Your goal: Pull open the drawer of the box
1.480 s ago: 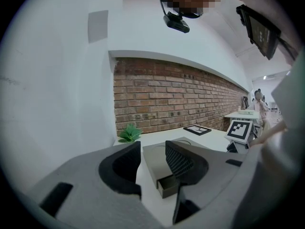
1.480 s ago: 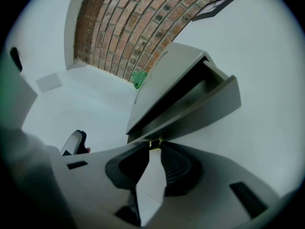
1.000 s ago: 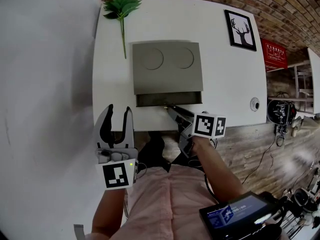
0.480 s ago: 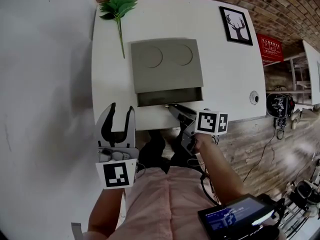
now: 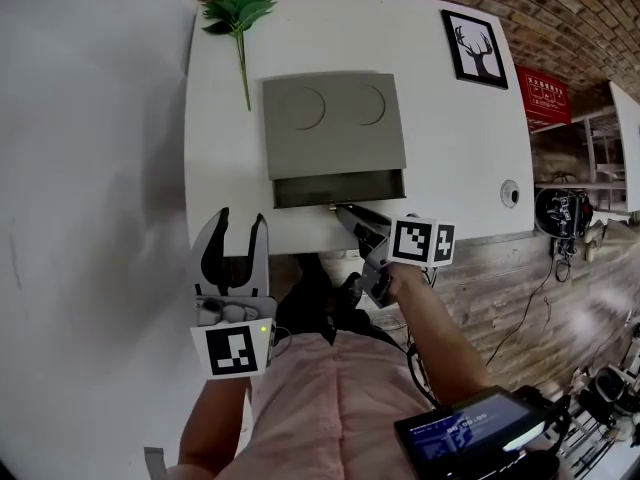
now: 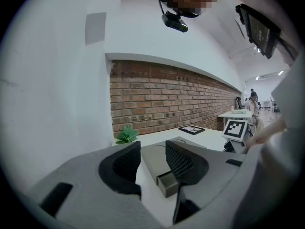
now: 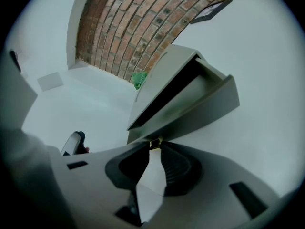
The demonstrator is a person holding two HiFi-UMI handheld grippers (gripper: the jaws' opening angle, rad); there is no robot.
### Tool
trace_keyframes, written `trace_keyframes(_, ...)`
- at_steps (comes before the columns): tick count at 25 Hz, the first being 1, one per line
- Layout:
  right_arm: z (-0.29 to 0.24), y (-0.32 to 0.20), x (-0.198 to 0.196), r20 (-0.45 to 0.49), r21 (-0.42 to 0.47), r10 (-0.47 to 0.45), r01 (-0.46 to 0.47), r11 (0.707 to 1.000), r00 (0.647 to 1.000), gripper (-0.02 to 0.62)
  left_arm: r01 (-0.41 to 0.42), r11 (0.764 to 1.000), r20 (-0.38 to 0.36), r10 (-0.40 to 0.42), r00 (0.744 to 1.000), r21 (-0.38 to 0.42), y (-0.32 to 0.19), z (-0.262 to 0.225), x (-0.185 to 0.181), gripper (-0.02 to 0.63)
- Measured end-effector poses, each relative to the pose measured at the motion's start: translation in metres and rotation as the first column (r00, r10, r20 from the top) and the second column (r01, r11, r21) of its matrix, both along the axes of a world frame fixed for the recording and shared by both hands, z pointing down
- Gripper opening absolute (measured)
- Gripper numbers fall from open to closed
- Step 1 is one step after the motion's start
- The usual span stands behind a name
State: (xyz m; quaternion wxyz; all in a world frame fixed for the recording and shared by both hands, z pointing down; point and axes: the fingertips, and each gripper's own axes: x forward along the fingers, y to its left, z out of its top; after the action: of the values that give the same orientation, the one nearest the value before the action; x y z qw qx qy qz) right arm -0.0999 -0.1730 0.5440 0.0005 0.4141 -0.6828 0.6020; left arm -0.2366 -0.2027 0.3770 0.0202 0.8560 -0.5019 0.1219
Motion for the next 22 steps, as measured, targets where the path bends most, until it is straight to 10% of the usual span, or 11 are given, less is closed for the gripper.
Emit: trace_keyframes(22, 0.001, 0.032, -0.003, 0.003, 0.006, -0.031, 0.031, 1.0, 1.0, 0.078, 0.056, 0.998, 0.022, -0.057, 0.998, 0.03, 0.036, -0.016, 0.002, 0.173)
